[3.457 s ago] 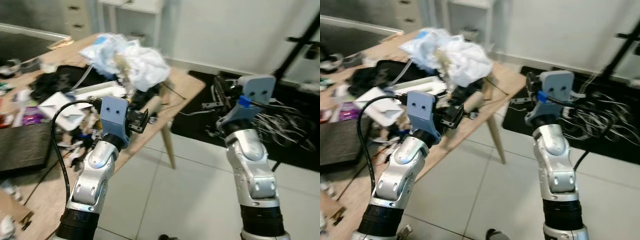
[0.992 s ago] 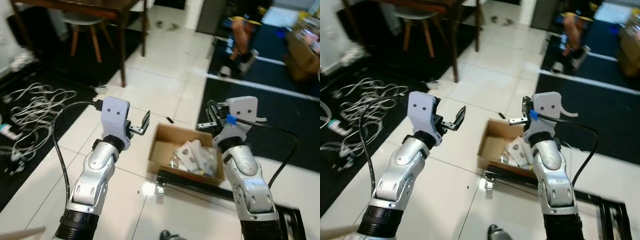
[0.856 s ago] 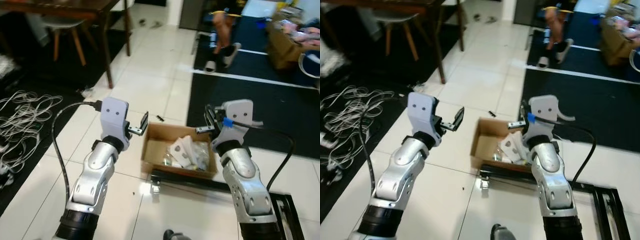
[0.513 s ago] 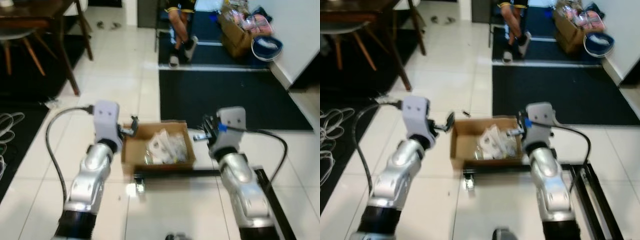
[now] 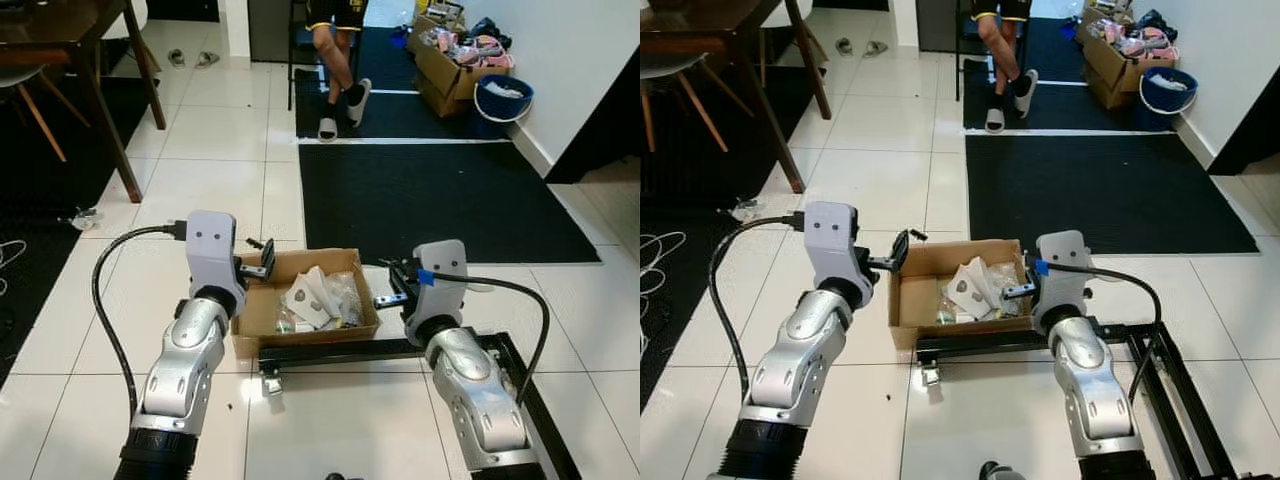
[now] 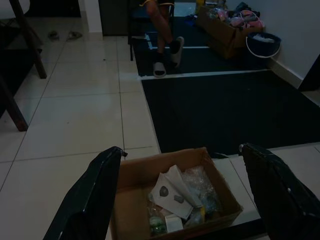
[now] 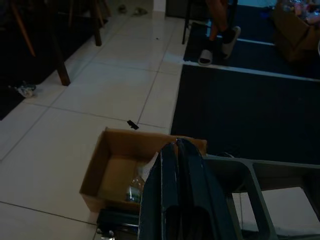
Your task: Picking trash to rubbish bin
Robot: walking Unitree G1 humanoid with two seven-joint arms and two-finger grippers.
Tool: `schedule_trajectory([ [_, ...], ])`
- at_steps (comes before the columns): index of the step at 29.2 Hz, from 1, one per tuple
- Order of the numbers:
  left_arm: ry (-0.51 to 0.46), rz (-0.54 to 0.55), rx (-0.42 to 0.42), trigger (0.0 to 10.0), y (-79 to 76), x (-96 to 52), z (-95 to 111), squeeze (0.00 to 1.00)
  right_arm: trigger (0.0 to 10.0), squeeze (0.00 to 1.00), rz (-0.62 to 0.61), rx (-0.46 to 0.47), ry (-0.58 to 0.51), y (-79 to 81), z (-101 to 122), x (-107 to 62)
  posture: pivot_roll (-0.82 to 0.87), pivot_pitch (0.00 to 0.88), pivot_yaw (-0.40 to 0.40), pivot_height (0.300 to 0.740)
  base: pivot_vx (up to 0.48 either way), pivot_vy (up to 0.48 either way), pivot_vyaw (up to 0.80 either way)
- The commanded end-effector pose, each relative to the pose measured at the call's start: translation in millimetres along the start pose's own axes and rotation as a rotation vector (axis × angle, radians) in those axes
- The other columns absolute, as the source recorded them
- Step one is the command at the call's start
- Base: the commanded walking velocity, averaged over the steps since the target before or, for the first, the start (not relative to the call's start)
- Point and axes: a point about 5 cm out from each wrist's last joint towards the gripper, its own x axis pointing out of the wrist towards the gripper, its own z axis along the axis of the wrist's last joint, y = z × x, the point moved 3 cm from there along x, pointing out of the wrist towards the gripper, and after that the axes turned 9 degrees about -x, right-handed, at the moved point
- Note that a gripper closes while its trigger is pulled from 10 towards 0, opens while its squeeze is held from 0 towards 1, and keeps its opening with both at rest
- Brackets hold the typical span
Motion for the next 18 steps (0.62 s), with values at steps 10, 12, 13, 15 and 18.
schedule_trajectory([
  [10,-0.005,-0.003,0.009,10.0,0.5,-0.9,-2,0.0,10.0,0.0,0.085,-0.118,-0.01,11.8,-1,1.4,-0.02,0.107,0.002,0.74,0.0,0.0,0.4],
  [12,-0.005,-0.005,0.009,10.0,0.4,-0.8,-2,0.0,10.0,0.0,0.085,-0.121,-0.009,11.8,-1,1.5,-0.02,0.107,0.002,0.74,0.0,0.0,0.8],
  [13,-0.005,-0.006,0.01,10.0,0.2,-0.8,-2,0.0,10.0,0.0,0.086,-0.123,-0.01,11.7,-1,1.4,-0.02,0.103,0.002,0.74,0.0,0.0,0.8],
  [15,-0.007,-0.009,0.01,10.0,0.0,-0.8,-2,0.0,10.0,0.0,0.088,-0.126,-0.011,11.9,-1,1.2,-0.02,0.103,0.002,0.74,0.0,0.0,0.74],
  [18,-0.013,-0.012,0.009,10.0,-0.2,-0.5,-1,0.0,10.0,0.0,0.094,-0.133,-0.015,13.0,-1,1.0,-0.02,0.103,0.002,0.74,0.0,0.0,0.74],
])
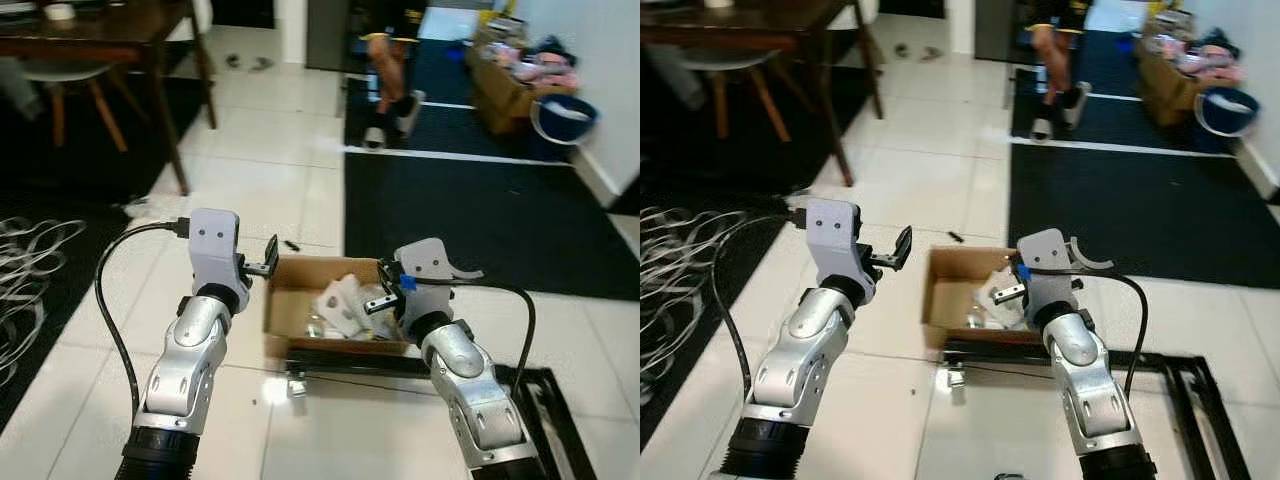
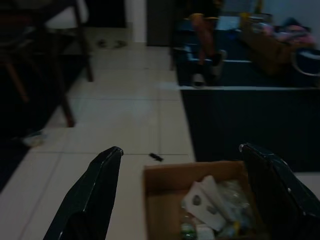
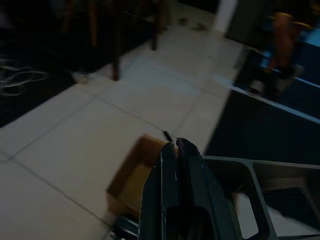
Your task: Picking trash to rubbish bin
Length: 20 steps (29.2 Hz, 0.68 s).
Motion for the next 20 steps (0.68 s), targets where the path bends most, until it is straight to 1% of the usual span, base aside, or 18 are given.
schedule_trajectory([
  [1,0.013,0.001,0.003,10.0,2.4,-1.5,-4.6,0.0,10.0,0.0,0.001,0.023,0.002,1.0,-3.3,-1.4,-0.02,0.103,0.002,0.74,0.0,0.0,0.0],
  [4,0.003,0.001,-0.001,10.0,2.3,-1.2,-2.9,0.0,10.0,0.0,-0.005,0.048,0.0,0.5,-3.2,-1.4,-0.02,0.103,0.002,0.74,0.0,0.0,0.0],
  [8,-0.032,-0.032,-0.041,10.0,-2.5,-1.5,3.0,0.0,10.0,0.0,0.001,0.037,-0.003,1.3,-3.5,-1.8,-0.02,0.1,-0.002,0.74,0.0,0.0,0.0],
  [12,-0.031,-0.052,-0.061,10.0,-5.2,-2.0,3.5,0.0,10.0,0.0,-0.002,0.039,-0.004,1.4,-3.5,-1.9,-0.02,0.1,-0.002,0.74,0.0,0.0,0.0],
  [20,-0.03,-0.065,-0.069,10.0,-6.8,-2.5,3.1,0.0,10.0,0.0,-0.001,0.043,-0.003,2.6,-3.9,-2.7,-0.03,0.102,-0.001,0.74,0.295,0.0,0.0],
])
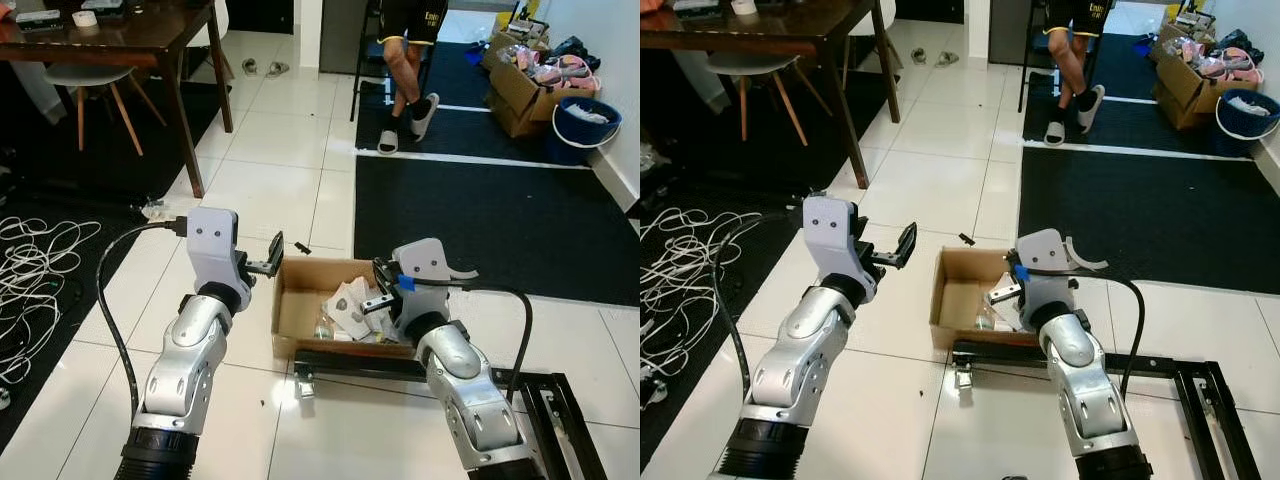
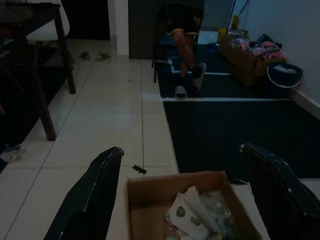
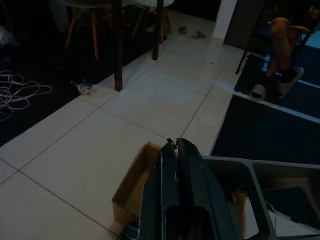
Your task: Picking trash to rubbish bin
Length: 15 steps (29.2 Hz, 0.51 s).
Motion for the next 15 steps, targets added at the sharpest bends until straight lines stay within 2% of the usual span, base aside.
schedule_trajectory([
  [1,-0.002,-0.003,-0.011,10.0,-0.4,-2.1,-0.9,0.0,10.0,0.0,0.001,0.008,0.01,1.0,-4.9,-2.5,-0.03,0.102,-0.001,0.74,0.322,0.0,0.0],
  [15,0.001,-0.006,-0.015,10.0,-0.6,-3.4,-1.1,0.0,10.0,0.0,0.006,0.009,0.013,1.5,-5.3,-3.4,-0.03,0.109,-0.004,0.74,0.314,0.0,0.0],
])
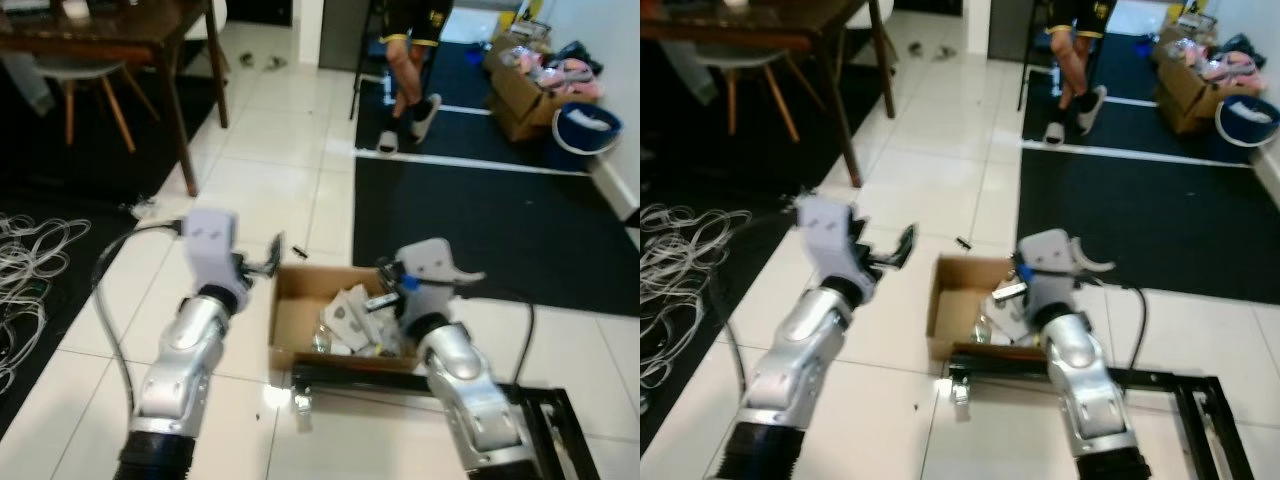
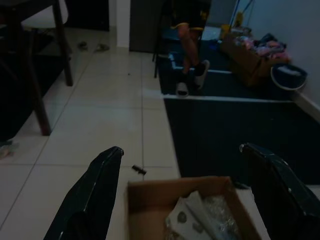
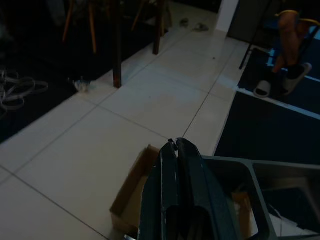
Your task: Picking trash to rubbish bin
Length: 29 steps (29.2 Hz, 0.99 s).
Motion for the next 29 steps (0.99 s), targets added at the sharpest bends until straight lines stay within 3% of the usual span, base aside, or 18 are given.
schedule_trajectory([
  [1,0.002,-0.013,-0.006,10.0,-4.1,-1.1,-0.8,0.0,10.0,0.0,-0.015,-0.005,0.019,-5.6,-5.5,-3.2,-0.03,0.109,-0.004,0.74,0.304,0.0,0.0],
  [20,0.009,-0.02,-0.008,10.0,-4.8,-1.1,-1.5,0.0,10.0,0.0,-0.004,0.022,0.043,-2.8,-8.9,-4.0,-0.03,0.117,-0.001,0.74,0.288,0.0,0.0],
  [29,0.011,-0.02,-0.008,10.0,-4.7,-1.3,-1.7,0.0,10.0,0.0,-0.024,0.019,0.057,-6.3,-11.8,-4.5,-0.03,0.12,-0.002,0.74,0.269,0.0,-0.71],
])
